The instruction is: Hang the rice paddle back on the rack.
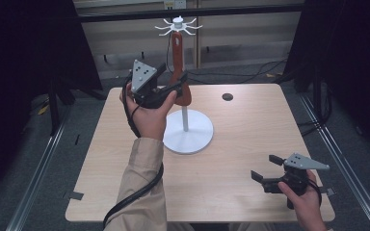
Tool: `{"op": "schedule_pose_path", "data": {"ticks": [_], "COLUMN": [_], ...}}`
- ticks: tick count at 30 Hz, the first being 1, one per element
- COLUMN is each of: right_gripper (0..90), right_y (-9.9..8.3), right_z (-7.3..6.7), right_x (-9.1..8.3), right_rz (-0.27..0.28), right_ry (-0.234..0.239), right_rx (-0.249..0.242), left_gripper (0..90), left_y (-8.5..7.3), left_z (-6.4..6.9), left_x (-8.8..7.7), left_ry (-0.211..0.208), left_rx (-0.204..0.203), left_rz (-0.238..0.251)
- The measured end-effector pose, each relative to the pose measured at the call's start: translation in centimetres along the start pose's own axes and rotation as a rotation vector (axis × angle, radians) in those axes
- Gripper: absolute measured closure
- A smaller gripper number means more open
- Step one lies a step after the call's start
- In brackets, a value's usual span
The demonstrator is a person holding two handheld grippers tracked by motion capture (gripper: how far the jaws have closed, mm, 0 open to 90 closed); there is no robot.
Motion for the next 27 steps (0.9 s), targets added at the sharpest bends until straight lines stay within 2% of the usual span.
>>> {"op": "schedule_pose_path", "data": {"ticks": [5, 6, 9, 10, 12, 18, 24, 25, 27], "right_gripper": [3.9, 3.9, 3.9, 3.8, 3.8, 3.9, 3.9, 3.9, 3.8], "right_y": [-0.2, -0.2, 0.0, 0.0, 0.0, 0.0, -0.1, 0.0, -0.1], "right_z": [-0.2, -0.2, -0.4, -0.4, -0.5, -0.7, -0.9, -0.9, -0.9], "right_x": [-0.1, -0.1, -0.2, -0.3, -0.3, -0.2, -0.1, -0.1, -0.1], "right_rz": [-0.010, -0.010, -0.007, -0.007, -0.007, -0.010, -0.014, -0.013, -0.015], "right_ry": [0.001, 0.001, -0.001, -0.003, -0.002, 0.000, -0.001, 0.002, -0.001], "right_rx": [-0.008, -0.008, -0.019, -0.020, -0.019, -0.026, -0.035, -0.033, -0.034], "left_gripper": [23.9, 23.9, 21.5, 21.0, 20.5, 18.8, 17.0, 17.0, 16.3], "left_y": [-0.5, -0.7, -1.1, -1.3, -1.5, -2.7, -4.1, -4.4, -4.6], "left_z": [0.1, 0.1, 0.2, 0.0, 0.1, -0.1, -0.5, -0.6, -0.7], "left_x": [-0.4, -0.6, -1.2, -1.4, -1.7, -2.6, -3.3, -3.4, -3.5], "left_ry": [-0.003, -0.006, -0.003, -0.002, 0.002, 0.004, 0.015, 0.019, 0.020], "left_rx": [-0.005, 0.014, 0.002, 0.025, -0.001, 0.015, -0.020, -0.005, -0.008], "left_rz": [0.000, -0.013, -0.014, -0.023, -0.014, -0.029, -0.031, -0.041, -0.043]}}
Point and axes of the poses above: each handheld gripper's, and its own axes: x roughly forward along the jaws, y roughly out of its top, z roughly to its right, the point moved 6 cm from there along x, roughly forward along the jaws, and after that the axes turned 7 degrees about -z, right-handed, at the moved point
